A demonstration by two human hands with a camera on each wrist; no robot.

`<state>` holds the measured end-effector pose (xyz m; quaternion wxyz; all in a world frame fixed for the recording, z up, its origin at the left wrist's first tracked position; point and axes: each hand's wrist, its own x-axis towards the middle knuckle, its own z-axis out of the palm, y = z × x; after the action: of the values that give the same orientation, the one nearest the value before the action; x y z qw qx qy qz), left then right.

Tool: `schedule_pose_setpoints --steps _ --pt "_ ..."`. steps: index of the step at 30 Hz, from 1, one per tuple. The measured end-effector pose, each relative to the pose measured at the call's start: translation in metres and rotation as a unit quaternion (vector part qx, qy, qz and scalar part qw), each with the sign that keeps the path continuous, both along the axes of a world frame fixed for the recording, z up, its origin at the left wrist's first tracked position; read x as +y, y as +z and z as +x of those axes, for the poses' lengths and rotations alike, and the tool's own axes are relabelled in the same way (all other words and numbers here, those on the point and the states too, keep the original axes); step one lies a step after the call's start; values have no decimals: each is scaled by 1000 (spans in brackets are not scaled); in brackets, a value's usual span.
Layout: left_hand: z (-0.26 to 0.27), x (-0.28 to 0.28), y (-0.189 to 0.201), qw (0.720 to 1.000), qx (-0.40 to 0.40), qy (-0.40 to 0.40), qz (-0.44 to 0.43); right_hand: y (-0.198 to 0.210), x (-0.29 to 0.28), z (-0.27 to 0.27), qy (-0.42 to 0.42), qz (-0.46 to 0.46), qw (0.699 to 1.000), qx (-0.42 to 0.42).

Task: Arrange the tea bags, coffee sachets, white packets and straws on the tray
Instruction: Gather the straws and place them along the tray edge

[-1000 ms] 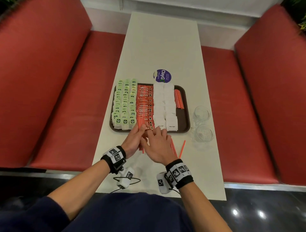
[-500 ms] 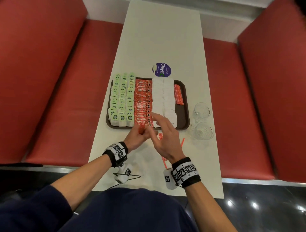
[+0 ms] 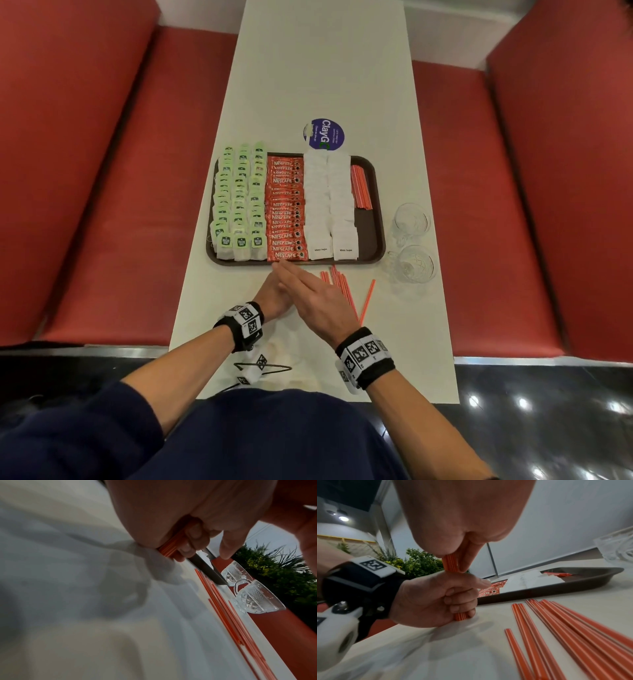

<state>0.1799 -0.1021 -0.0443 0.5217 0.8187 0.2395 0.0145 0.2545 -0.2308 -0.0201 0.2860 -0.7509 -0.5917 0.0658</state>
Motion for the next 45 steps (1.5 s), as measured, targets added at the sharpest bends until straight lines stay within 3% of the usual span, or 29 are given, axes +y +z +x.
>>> schedule_pose_setpoints --steps 3,8,14,18,23,27,30,33,39,45 --pt "0 2 -1 999 29 -28 4 5 2 3 0 -9 1000 3" --pt "1 5 -6 1000 10 -6 -29 30 0 17 -47 -48 988 137" --pt "17 8 11 998 12 -58 12 63 -13 50 -58 -82 990 103" --pt "35 16 17 997 0 -69 37 84 -19 66 -59 -54 993 85" --pt "52 23 30 991 -33 -89 96 95 -28 81 -126 -26 982 138" --pt "57 30 31 986 -100 -51 126 104 -36 102 -212 26 966 143" --pt "58 37 28 989 -92 -10 119 97 -35 120 -288 53 952 84" --pt "52 42 22 985 -95 17 146 68 -30 141 -345 0 938 31" --pt "29 43 1 958 -51 -80 271 17 -23 132 -347 -101 932 -14" --pt "19 43 -15 953 -38 -91 287 -2 -21 110 -352 -179 919 -16"
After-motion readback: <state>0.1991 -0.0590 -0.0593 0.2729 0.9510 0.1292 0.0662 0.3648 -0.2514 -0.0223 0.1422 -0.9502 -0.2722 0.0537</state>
